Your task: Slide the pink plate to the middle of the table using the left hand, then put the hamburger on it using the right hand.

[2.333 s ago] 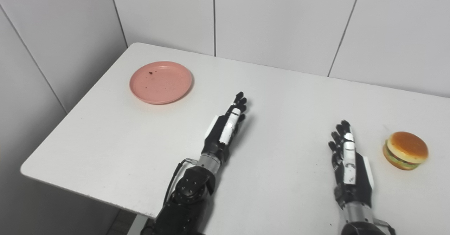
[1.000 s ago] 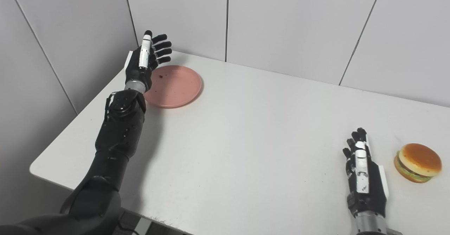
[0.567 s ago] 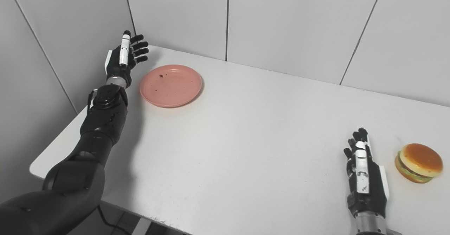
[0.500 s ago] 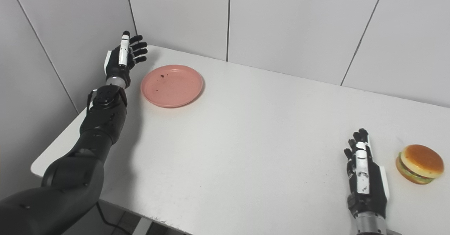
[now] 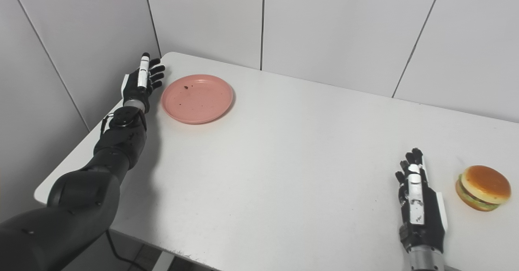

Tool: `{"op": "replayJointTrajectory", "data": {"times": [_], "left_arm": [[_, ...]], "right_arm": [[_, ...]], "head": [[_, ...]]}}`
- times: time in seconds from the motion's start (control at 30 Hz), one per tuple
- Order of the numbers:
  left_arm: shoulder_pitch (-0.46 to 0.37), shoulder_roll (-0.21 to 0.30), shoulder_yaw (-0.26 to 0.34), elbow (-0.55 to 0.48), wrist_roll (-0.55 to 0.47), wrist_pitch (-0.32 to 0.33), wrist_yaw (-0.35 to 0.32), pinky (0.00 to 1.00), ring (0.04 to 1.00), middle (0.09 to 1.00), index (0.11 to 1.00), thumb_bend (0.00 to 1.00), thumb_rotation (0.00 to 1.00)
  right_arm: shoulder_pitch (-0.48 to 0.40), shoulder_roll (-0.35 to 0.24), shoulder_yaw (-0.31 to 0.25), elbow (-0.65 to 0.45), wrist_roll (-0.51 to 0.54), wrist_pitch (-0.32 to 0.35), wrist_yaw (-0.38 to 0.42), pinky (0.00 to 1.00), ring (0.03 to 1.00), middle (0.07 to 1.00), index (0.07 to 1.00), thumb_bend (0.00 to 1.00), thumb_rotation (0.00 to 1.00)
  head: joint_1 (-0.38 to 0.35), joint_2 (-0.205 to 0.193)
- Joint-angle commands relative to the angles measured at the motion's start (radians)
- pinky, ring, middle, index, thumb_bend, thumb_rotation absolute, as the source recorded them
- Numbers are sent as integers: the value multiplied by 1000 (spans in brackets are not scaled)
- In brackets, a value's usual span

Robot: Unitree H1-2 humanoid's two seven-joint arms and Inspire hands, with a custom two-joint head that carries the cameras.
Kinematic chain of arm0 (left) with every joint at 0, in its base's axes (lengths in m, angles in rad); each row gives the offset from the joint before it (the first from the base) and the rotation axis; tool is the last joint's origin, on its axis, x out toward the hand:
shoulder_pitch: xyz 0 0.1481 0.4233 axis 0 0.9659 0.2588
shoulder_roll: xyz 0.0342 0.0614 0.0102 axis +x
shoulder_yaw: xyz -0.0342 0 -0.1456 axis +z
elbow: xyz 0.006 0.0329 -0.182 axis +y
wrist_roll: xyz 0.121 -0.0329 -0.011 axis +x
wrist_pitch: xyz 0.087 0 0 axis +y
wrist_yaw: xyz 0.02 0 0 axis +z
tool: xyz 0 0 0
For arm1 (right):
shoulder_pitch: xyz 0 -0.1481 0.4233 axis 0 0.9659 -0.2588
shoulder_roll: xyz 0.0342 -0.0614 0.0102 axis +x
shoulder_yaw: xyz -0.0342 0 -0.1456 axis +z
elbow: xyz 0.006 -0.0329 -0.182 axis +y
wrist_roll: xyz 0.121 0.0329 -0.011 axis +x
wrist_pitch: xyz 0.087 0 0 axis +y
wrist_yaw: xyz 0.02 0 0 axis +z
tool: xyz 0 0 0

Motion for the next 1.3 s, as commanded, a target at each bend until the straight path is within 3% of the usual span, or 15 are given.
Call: {"op": "replayJointTrajectory", "data": {"times": [0.0, 0.23, 0.53, 0.67, 0.97, 1.27], "left_arm": [[-42, 17, -6, -11, -3, -50, -9, 813, 819, 783, 752, 429, 1000], [-14, -10, -7, -3, -27, -84, -53, 798, 819, 795, 770, 438, 1000], [14, -58, 15, -51, -84, -76, -84, 782, 795, 772, 747, 435, 1000], [29, -64, -22, -62, -47, -79, -74, 797, 809, 785, 753, 465, 1000], [37, -90, -24, -72, -81, -60, -120, 791, 817, 797, 771, 458, 1000], [46, -121, -42, -96, -65, -53, -110, 752, 783, 766, 744, 435, 1000]], "right_arm": [[-18, 3, -3, -26, 4, -20, 1, 1000, 999, 1000, 999, 561, 906], [-21, 4, -8, -14, 7, -38, 0, 1000, 994, 1000, 1000, 546, 910], [-24, -6, -5, -11, 5, -26, 5, 1000, 1000, 1000, 1000, 561, 921], [-23, -2, -9, -13, 12, -29, 3, 1000, 998, 1000, 1000, 554, 913], [-27, -2, -8, -10, 17, -28, 7, 1000, 997, 1000, 1000, 566, 902], [-26, -2, 5, -17, -5, -31, 6, 1000, 1000, 1000, 1000, 564, 910]], "head": [[1, 3], [1, 3], [3, 6], [2, 6], [-11, 13], [-48, 28]]}}
